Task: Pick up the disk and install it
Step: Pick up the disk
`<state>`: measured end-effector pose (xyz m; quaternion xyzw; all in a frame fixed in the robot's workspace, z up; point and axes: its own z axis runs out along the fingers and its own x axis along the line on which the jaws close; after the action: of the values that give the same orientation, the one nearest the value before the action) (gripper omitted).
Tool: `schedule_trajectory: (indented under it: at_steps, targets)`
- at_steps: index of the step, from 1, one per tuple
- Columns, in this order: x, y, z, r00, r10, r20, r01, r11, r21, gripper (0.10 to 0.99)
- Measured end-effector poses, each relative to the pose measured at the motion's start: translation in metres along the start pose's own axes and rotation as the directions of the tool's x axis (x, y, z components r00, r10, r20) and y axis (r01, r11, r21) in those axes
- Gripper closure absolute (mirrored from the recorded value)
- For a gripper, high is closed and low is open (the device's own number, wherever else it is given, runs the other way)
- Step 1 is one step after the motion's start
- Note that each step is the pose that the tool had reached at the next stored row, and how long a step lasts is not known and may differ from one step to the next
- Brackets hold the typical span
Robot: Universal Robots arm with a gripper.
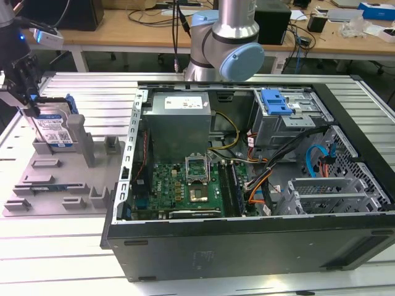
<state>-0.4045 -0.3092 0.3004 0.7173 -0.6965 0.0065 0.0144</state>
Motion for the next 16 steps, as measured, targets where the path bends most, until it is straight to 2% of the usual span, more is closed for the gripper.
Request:
schedule_trajectory:
  at_steps: [12,16]
  targets:
    - [0.0,0.0,-0.0001,1.0,0.0,0.0001,0.0,1.0,0.0,0.718]
    - [0.0002,0.0001,-0.006,1.0,0.001,0.0,-0.001,1.0,0.0,0.718]
